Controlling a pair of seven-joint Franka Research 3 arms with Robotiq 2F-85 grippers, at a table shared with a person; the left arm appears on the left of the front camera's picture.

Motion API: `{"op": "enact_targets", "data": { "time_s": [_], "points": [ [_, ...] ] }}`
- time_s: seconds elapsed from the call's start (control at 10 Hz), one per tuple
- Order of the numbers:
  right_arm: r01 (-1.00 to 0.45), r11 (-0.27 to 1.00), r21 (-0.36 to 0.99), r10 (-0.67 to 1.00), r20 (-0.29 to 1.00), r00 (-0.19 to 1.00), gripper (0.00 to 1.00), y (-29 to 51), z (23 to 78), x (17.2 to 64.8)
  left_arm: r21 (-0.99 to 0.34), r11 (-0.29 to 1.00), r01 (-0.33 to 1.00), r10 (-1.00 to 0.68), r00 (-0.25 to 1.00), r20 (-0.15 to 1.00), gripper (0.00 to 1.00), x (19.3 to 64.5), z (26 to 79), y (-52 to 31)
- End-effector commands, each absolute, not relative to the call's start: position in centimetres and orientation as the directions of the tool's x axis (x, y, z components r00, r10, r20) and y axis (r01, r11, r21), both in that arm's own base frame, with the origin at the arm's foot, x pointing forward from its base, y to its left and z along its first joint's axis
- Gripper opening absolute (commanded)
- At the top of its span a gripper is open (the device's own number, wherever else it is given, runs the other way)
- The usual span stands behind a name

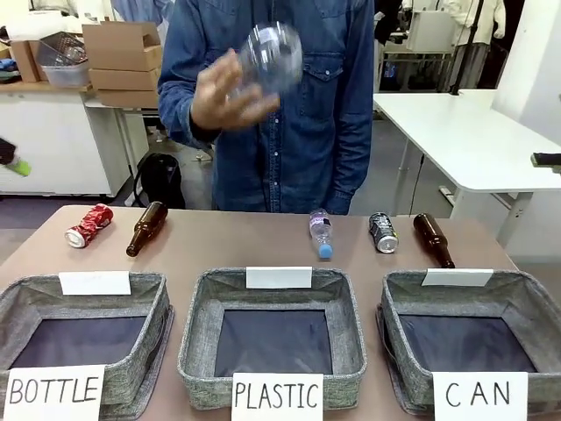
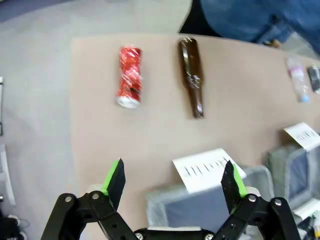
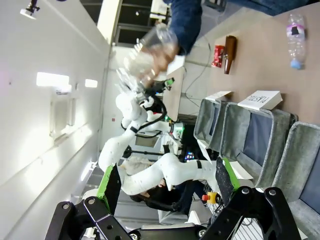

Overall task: Sort the can waste into the basket.
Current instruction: Pick up the can waste from the table and place it in the right Fabric basket.

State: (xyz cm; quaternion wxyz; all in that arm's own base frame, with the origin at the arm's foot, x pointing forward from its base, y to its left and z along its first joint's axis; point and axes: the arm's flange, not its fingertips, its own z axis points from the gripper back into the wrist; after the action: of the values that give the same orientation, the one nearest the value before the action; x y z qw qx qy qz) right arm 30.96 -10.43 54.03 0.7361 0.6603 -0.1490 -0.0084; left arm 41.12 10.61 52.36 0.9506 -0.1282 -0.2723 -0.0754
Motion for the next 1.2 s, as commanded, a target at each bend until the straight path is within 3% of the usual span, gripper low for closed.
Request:
{"op": "enact_targets", "data": {
  "time_s": [0.0,0.4,0.8,1.1],
  "points": [
    [-0.196,0.118,0.974,-0.208,0.217,0.954,1.00,-10.5,54.2,31.0,-0.136,0.971,0.199,-0.121,0.891,0.438,1.00,49.1,51.0,12.8],
    [-0.196,0.118,0.974,-0.208,0.217,0.954,1.00,-10.5,54.2,31.0,-0.054,0.957,0.286,-0.256,0.916,0.310,1.00,58.6,41.9,14.2],
    [-0.196,0.118,0.974,-0.208,0.217,0.954,1.00,-10.5,54.2,31.0,-0.142,0.923,0.359,-0.325,0.921,0.216,1.00,59.9,35.9,11.9],
    [-0.196,0.118,0.974,-0.208,0.217,0.954,1.00,-10.5,54.2,31.0,-0.132,0.899,0.418,-0.392,0.901,0.185,1.00,60.8,33.8,9.3]
  ]
}}
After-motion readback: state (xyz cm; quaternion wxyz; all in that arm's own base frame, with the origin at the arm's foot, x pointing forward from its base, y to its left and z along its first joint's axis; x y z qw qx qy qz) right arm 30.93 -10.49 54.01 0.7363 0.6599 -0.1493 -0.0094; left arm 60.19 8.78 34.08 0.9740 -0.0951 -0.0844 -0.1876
